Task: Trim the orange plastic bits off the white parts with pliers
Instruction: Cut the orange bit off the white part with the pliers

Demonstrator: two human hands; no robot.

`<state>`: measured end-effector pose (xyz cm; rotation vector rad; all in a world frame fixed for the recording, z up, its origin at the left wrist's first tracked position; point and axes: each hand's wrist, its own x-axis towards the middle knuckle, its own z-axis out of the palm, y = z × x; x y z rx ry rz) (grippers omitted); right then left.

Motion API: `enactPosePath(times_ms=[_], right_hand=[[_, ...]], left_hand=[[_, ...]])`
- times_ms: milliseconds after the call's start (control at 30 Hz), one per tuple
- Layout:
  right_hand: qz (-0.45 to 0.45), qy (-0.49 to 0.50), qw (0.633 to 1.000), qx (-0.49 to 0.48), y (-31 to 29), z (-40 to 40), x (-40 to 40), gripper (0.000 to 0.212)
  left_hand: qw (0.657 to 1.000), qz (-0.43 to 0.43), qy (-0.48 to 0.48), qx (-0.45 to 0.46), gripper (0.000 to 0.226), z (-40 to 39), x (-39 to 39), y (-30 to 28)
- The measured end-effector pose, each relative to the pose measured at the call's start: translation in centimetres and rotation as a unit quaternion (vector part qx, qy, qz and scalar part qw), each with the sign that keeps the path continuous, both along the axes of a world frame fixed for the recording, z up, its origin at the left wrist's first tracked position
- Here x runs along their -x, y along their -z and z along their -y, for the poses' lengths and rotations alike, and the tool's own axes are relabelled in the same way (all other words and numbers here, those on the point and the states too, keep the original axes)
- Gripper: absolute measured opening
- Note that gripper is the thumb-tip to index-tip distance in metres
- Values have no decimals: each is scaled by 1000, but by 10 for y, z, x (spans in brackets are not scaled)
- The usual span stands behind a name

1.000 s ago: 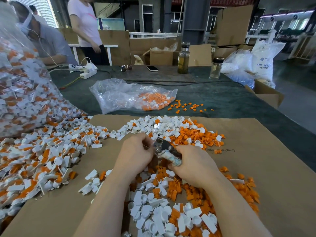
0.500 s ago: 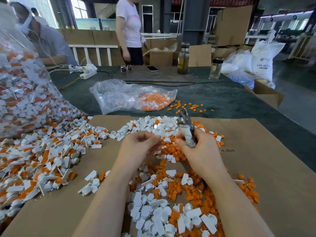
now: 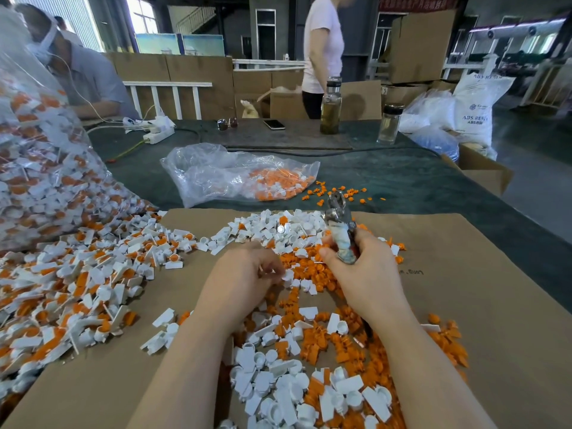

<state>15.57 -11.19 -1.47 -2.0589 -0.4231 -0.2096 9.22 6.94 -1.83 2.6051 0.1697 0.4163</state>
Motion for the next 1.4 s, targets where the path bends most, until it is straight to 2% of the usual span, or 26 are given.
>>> enactPosePath(times_ms=[167,333,433,567,733,1033,1100,1267,1400], right_hand=[[-2,-1,1000,7,0,0,-1,23],[-2,-3,1000,4,1,1,-1,26],[-1,-5,1000,9,1,1,-1,27],[-2,-3,1000,15,0,0,0,27],[-7,-1,1000,22,-1,0,1,26],[-21,-5,999,37,0,1,-1,27],[-34,-15,998,47,-1,2,-1,29],[-41,-61,996,53,-2,2,3,24],[-62,-97,993,41,-4,2,5,24]], left_hand=[[993,-57,-25,97,31,-3,-1,5],[987,-103,-13,124,27,-6,-1,8],[989,-98,-21,112,30,-5,-1,8],[990,-83,-42,106,22,-1,-3,8],[980,-80,-71,170,12,-1,-3,6],[972,-86,-86,200,5,1,-4,4],[966,-82,-88,230,6,1,-4,3],[922,-82,-16,378,18,0,1,-4],[917,-64,15,395,22,4,1,-6]])
